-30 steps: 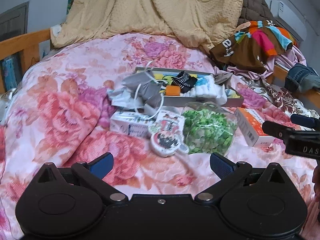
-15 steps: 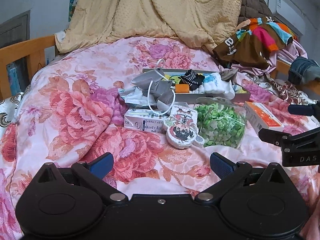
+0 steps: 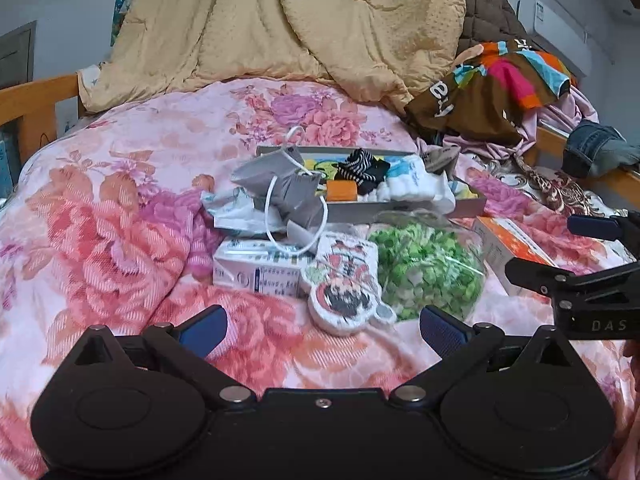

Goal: Organize soft objects
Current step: 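Lower the left tool onto the round cartoon-print pad and close it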

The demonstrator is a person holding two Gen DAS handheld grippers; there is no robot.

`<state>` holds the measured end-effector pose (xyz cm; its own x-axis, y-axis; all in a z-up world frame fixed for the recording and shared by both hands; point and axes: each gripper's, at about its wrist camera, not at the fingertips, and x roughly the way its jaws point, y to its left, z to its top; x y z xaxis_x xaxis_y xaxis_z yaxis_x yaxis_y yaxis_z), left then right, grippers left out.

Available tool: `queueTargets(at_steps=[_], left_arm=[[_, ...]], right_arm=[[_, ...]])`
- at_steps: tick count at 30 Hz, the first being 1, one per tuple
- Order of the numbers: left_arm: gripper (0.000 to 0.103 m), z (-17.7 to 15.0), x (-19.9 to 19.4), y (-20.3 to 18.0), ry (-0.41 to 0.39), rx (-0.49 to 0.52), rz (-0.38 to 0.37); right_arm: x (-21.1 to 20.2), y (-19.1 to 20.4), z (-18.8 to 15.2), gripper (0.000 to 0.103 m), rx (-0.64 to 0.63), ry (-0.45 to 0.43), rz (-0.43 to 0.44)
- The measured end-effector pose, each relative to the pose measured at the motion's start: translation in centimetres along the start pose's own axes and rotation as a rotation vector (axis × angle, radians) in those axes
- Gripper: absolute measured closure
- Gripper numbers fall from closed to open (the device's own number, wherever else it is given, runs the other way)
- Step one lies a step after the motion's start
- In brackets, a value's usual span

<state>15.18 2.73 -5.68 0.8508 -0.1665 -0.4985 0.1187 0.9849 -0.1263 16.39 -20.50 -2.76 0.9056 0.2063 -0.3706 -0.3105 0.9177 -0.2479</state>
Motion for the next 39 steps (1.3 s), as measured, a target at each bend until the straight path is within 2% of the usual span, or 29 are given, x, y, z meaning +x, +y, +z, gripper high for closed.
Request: queueTargets(at_steps=[9, 13, 17, 25, 30, 33, 35, 39], left_arm=[[0.001, 0.9, 2.4, 1.0, -0.006, -0.015, -0.041], [0.001, 1.5, 3.4, 0.6, -0.017, 0.026, -0.081], [0.001, 1.9, 4.9, 0.5, 0.016, 0.023, -0.104], [0.002, 1.8, 7.3, 1.5, 0.09, -0.053, -0.19], [0.006, 1.1, 7.6, 2.6, 0.101, -0.102, -0.224], [0.01, 0.9, 7.8, 2.9, 0.096, -0.123, -0.23], [0.017, 1.0, 8.0, 3.0, 0.101, -0.125, -0.237], [0.026, 1.0, 8.3, 3.1, 0.105, -0.129, -0.25]], right_arm=[[1.3, 0.1, 0.1, 0.0, -0.002, -0.008, -0.005], [2.1, -0.5, 0.2, 0.0, 0.021, -0.011, -0.02], [3.3, -1.5, 0.5, 0.0, 0.068, -0.001, -0.013], [5.5, -2.8, 1.6, 0.0, 0.128, 0.0, 0.074], [7.1, -1.9, 2.7, 0.0, 0.099, 0.001, 0.147], [8.1, -0.8, 3.4, 0.001, 0.065, 0.02, 0.204], [8.7, -0.2, 3.8, 0.001, 0.058, 0.027, 0.238], [10.0, 1.1, 4.6, 0.001, 0.013, 0.031, 0.283]])
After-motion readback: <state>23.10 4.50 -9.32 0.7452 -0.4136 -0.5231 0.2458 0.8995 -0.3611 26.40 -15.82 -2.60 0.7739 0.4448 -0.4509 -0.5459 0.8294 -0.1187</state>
